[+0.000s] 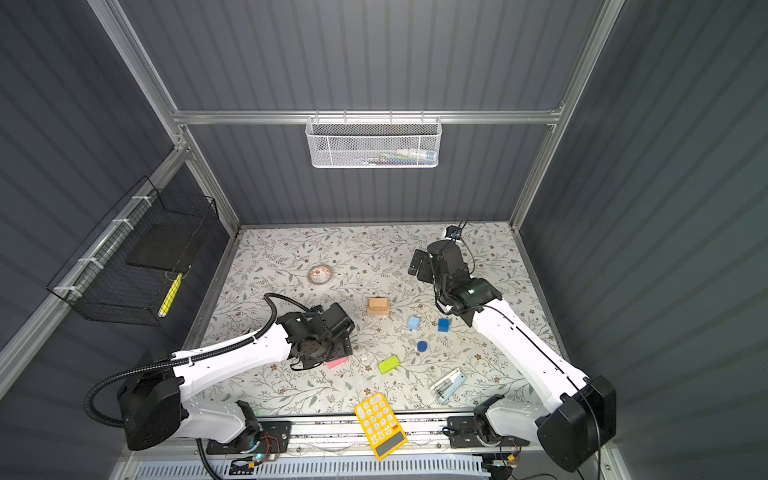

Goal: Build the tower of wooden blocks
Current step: 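Lower the open left gripper over the pink block, then close the left gripper around the pink block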

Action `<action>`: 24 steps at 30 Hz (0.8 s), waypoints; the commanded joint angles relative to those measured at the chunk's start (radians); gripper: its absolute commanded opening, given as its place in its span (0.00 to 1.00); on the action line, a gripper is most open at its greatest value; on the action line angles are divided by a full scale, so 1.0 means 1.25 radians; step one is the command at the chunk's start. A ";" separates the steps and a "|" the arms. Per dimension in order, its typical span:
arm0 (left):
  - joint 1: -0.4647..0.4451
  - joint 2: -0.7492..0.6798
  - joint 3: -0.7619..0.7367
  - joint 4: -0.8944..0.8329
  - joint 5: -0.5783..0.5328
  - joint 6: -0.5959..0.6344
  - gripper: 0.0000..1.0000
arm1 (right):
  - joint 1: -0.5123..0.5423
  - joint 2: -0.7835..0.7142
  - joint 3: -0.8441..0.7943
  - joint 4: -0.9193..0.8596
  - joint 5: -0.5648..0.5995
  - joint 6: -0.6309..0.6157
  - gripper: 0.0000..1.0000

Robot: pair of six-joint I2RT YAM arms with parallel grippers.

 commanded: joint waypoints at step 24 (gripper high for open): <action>-0.001 0.145 0.009 0.045 0.024 -0.081 0.92 | -0.044 0.037 -0.011 0.014 -0.025 0.011 0.99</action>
